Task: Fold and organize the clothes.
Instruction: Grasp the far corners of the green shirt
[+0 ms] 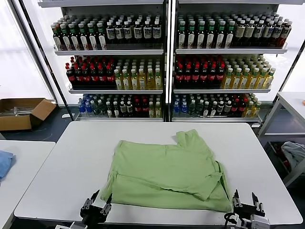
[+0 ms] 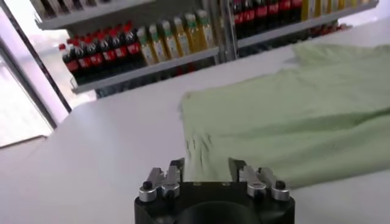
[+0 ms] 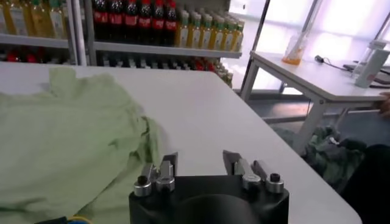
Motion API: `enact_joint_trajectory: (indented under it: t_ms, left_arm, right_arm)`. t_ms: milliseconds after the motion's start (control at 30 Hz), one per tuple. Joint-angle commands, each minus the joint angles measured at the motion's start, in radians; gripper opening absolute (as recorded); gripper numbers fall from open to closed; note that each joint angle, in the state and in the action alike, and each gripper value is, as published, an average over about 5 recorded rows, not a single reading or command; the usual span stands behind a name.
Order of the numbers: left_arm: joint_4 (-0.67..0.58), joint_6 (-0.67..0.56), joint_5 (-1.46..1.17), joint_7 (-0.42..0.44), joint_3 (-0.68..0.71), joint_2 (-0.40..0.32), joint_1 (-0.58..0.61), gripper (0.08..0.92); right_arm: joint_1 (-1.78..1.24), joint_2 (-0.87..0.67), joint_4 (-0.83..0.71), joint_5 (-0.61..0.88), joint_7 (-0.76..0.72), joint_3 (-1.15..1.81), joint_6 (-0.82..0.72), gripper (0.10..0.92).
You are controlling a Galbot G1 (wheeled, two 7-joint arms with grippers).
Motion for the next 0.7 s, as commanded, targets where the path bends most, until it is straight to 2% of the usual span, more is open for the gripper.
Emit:
enact_joint_trajectory:
  t_ms: [33,133,267,500,700]
  left_arm:
    - [0.021,-0.028,-0.148,0.029,-0.063,0.036,-0.247,0.63]
    - [0.128,-0.036,-0.199,0.059,-0.053,0.063,-0.421,0.717]
    - [0.295,-0.03,-0.219,0.089,0.013,0.068,-0.643,0.805]
    - [0.538,0.03,-0.263,0.119,0.183,0.052,-0.888,0.823]
    - [0.727,0.068,-0.306,0.111,0.243,0.028,-1.007,0.823]
  right_arm:
    - [0.191,-0.09,-0.086,0.157,-0.093,0.131,0.048,0.773]
    - [0.356,-0.183,-0.196,0.219,-0.18,0.13,0.035,0.814]
    - [0.544,-0.275,-0.334,0.269,-0.274,0.044,-0.005,0.822]
    - [0.856,-0.299,-0.613,0.269,-0.279,-0.267,-0.029,0.823]
    - [0.991,-0.227,-0.801,0.251,-0.261,-0.388,-0.029,0.823]
